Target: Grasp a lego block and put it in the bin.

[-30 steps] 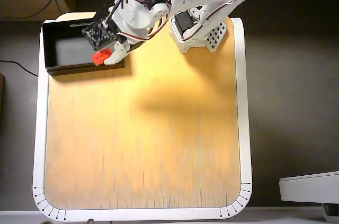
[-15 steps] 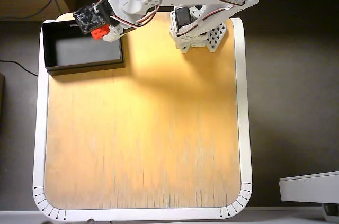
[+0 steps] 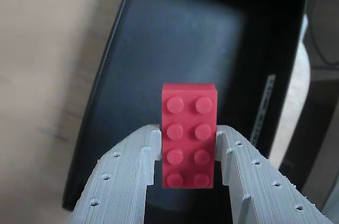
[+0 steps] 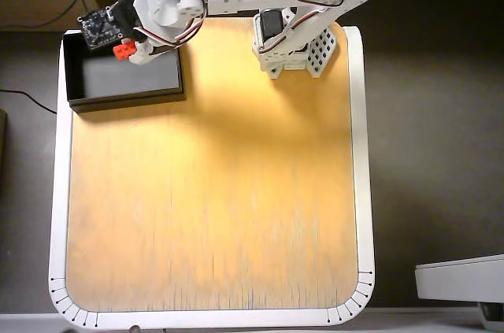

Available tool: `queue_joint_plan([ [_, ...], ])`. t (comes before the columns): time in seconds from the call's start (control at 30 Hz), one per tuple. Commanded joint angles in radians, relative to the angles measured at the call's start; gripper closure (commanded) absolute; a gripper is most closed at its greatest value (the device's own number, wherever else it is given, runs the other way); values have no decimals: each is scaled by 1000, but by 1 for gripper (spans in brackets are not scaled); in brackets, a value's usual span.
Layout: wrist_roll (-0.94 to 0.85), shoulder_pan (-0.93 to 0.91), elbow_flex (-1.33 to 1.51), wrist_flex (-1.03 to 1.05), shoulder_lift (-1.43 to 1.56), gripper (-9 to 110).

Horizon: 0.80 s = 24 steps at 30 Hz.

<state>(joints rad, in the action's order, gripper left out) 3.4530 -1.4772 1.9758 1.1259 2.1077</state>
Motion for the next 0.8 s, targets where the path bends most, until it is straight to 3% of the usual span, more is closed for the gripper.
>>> queue_joint_plan([
  [0.0, -6, -12, -161, -71, -44, 101],
  [0.77, 5, -12, -160, -219, -239, 96],
])
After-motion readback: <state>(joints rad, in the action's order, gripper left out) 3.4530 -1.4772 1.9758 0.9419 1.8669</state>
